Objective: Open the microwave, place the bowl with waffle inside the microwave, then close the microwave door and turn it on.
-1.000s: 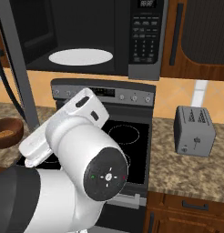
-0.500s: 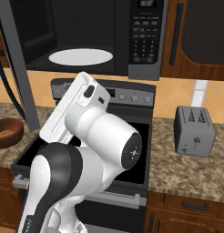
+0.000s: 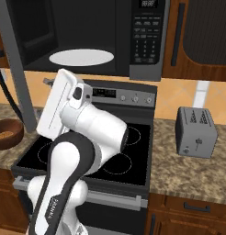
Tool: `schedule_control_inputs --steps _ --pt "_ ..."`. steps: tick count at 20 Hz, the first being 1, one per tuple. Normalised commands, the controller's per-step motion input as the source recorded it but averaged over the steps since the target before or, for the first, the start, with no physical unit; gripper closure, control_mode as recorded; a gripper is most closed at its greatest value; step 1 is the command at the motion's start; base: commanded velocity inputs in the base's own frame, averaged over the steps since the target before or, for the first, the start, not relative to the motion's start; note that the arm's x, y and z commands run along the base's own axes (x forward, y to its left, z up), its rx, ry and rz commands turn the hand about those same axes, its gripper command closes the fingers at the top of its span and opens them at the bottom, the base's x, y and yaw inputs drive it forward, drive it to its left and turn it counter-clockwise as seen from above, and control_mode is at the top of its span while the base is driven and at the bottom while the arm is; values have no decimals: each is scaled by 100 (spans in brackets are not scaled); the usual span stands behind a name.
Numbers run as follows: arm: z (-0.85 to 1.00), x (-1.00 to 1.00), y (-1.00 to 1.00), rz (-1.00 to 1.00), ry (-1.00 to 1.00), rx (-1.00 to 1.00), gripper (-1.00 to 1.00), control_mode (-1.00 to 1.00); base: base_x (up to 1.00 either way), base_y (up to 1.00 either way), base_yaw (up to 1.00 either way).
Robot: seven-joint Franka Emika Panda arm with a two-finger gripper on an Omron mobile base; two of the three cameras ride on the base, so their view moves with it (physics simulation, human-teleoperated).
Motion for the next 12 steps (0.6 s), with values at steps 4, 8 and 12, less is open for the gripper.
schedule_control_inputs --steps 4,8,12 --pt "0 12 43 56 -23 -2 -100 -100 0 0 0" --pt "23 -59 73 42 -24 -9 -100 -100 0 0 0" --pt "35 -77 88 33 -26 -10 -100 -100 0 0 0"
